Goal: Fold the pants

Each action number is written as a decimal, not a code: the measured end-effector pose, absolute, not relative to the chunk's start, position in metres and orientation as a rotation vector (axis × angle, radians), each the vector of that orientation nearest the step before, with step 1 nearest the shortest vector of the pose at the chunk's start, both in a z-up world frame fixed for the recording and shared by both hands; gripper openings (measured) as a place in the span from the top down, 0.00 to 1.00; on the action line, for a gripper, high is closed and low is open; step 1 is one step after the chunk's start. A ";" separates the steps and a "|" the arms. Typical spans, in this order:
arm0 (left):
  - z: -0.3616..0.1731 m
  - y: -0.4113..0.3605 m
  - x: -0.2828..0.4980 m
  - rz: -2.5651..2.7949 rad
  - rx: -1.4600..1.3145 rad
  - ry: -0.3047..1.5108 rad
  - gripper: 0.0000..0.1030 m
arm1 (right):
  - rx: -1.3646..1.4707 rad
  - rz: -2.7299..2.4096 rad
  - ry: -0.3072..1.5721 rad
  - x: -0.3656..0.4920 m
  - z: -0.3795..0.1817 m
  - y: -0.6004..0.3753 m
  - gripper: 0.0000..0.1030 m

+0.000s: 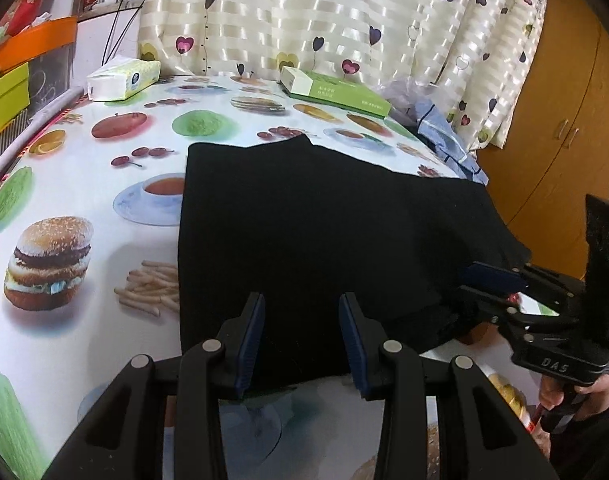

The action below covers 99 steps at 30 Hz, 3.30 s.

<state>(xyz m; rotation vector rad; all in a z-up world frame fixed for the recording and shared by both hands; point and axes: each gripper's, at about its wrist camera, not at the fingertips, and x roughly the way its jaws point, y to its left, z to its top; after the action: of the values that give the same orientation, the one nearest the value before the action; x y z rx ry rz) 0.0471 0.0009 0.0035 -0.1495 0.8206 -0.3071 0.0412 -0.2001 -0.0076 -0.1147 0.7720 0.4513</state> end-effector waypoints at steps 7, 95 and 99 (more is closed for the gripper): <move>0.000 -0.001 0.043 -0.314 -0.133 0.810 0.60 | -0.089 0.435 0.758 0.032 -0.007 -0.214 0.57; 0.018 -0.048 0.034 -0.333 -0.001 0.724 0.58 | 0.173 0.257 0.765 0.014 -0.010 -0.308 0.53; 0.019 -0.062 0.042 -0.371 0.010 0.721 0.58 | 0.326 0.158 0.761 0.010 -0.013 -0.347 0.49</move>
<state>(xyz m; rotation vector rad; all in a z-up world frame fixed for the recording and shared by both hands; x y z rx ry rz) 0.0420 -0.0624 0.0195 0.0096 0.7212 -0.3714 0.0098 -0.3474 -0.0133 0.3264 0.7606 0.1584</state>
